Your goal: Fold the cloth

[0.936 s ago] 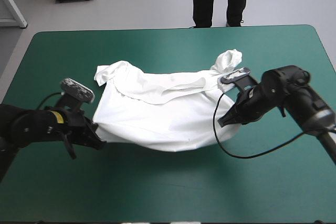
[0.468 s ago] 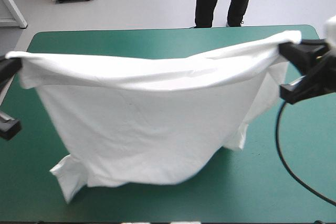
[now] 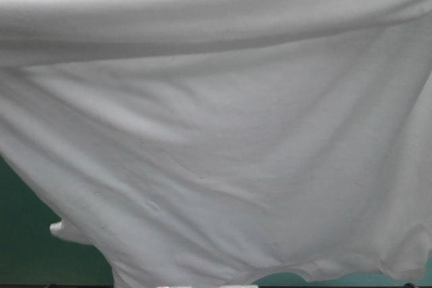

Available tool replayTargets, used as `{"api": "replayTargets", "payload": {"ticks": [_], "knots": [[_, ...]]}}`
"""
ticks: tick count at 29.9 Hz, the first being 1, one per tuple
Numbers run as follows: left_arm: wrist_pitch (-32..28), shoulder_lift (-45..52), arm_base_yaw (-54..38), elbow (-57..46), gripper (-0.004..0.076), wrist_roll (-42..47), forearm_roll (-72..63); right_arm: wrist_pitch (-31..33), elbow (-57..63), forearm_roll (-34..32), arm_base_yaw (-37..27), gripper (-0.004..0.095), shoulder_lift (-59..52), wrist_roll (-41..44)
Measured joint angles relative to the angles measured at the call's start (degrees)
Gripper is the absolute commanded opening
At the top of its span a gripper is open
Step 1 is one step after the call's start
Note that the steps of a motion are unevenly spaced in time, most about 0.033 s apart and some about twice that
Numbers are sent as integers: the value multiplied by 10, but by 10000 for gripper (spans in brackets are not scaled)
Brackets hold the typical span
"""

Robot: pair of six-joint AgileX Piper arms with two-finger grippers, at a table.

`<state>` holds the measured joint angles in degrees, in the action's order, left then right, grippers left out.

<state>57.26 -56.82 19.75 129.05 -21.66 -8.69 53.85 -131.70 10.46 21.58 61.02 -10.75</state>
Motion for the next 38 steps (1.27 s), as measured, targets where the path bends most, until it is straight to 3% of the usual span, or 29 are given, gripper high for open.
{"api": "replayTargets", "payload": {"ticks": [4,13,18,21,25,30,34,38], "knots": [[-70,-35,0,0,-22,-1,14,-49,0,-37,0,-13,32,-6],[-248,-199,0,4,-22,-1,98,-189,-7,-258,0,-17,188,74],[-316,-331,0,73,-22,6,169,-243,-69,-340,-6,-17,311,108],[-358,-431,-7,152,-22,13,201,-277,-143,-339,-33,-17,398,111],[-417,-554,-46,288,-22,49,182,-311,-238,-289,-89,-17,494,114],[-437,-644,-115,376,-22,69,83,-342,-261,-211,-152,-17,545,111],[-401,-684,-131,371,-22,69,16,-343,-257,-165,-166,-17,584,108],[-317,-710,-133,353,-22,61,-4,-286,-249,-137,-167,-17,630,80]]}}
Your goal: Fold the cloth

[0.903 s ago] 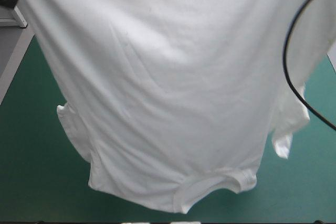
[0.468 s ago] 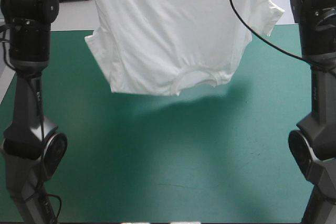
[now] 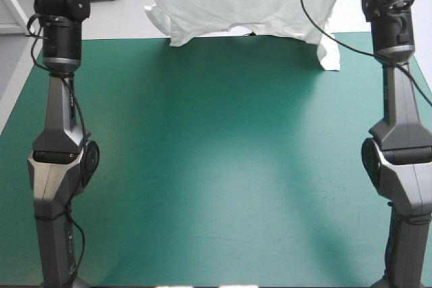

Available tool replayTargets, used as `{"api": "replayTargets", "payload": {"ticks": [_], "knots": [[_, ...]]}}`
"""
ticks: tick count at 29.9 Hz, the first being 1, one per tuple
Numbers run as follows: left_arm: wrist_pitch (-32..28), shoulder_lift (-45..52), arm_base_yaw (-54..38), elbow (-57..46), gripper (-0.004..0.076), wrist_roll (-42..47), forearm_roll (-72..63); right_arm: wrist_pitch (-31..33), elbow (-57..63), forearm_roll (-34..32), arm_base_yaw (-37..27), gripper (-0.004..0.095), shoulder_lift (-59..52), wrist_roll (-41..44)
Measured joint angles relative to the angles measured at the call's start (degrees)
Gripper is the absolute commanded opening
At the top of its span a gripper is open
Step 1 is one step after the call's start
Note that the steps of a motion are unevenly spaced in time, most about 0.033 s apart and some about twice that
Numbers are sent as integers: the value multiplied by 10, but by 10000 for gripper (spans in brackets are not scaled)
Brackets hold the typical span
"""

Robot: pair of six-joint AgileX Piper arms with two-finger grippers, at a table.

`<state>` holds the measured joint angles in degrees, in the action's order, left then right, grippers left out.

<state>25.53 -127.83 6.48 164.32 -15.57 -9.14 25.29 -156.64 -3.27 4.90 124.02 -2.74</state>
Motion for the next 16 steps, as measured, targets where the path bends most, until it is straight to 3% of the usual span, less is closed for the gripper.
{"api": "replayTargets", "payload": {"ticks": [6,14,16], "knots": [[164,-16,-4,-10,-22,-1,2,140,6,41,2,-17,39,-69],[427,-14,-5,-10,-22,-1,0,300,6,66,2,-17,40,-78],[464,-14,-5,-10,-22,0,-3,338,6,76,2,-17,41,-78]]}}
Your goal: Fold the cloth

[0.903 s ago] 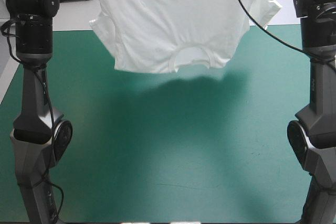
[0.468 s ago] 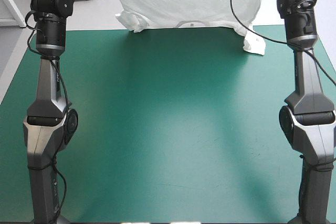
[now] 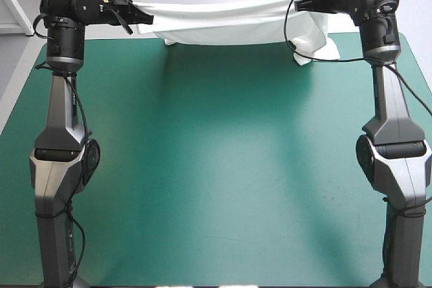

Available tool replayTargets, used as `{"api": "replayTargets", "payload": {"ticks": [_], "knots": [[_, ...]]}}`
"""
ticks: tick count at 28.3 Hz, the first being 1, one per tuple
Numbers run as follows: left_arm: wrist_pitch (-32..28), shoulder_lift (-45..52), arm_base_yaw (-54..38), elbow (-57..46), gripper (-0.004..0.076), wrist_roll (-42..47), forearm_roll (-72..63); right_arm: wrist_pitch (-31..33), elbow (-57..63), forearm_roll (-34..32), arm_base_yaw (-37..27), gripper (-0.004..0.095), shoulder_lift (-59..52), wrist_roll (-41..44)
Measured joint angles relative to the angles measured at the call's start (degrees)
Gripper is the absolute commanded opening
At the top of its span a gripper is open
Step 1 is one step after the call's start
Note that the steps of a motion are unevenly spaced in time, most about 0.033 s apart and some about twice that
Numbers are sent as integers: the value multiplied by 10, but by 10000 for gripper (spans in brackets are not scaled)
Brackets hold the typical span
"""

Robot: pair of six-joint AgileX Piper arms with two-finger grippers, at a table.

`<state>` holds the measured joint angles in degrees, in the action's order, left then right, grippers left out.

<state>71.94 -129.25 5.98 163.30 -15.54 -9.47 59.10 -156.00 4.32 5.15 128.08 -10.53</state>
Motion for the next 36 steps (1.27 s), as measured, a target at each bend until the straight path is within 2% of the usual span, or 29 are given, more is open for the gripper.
{"api": "replayTargets", "payload": {"ticks": [7,13,20,28,33,36], "knots": [[2,3,1,-23,-22,25,-10,110,14,20,0,-17,8,-2],[2,10,2,-131,-22,43,-21,124,127,58,0,-17,12,-5],[2,53,11,-351,-22,44,-31,124,245,105,1,-17,14,-11],[-8,174,22,-569,-22,37,-21,119,365,106,17,-17,-44,-2],[-21,262,25,-718,-22,25,8,116,510,87,18,-17,-129,1],[-22,350,25,-838,-22,6,12,110,670,62,18,-17,-222,1]]}}
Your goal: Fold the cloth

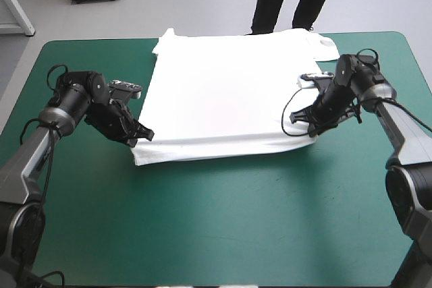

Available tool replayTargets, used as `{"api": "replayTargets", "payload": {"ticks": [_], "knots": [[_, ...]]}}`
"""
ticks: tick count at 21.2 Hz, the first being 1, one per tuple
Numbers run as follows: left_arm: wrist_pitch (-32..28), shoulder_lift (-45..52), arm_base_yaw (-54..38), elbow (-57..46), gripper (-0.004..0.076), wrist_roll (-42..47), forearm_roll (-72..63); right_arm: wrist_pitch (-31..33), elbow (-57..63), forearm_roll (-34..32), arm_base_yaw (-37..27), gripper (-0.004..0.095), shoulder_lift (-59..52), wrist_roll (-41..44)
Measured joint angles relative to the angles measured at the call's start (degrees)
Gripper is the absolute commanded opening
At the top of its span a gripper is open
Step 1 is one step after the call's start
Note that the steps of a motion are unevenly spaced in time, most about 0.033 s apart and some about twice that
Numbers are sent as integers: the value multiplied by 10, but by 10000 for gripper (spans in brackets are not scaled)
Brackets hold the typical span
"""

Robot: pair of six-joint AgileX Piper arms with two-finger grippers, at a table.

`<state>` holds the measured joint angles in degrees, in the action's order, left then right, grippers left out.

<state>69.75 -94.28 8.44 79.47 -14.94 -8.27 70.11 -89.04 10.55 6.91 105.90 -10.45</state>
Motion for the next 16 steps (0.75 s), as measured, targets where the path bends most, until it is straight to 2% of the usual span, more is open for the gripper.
{"api": "replayTargets", "payload": {"ticks": [7,13,16], "knots": [[2,160,2,-145,-22,-7,-24,-9,279,-8,1,-17,-225,0],[2,296,28,-301,-22,8,-35,-7,373,-8,1,-17,-329,0],[2,348,28,-342,-22,16,-35,-7,399,3,1,-17,-349,0]]}}
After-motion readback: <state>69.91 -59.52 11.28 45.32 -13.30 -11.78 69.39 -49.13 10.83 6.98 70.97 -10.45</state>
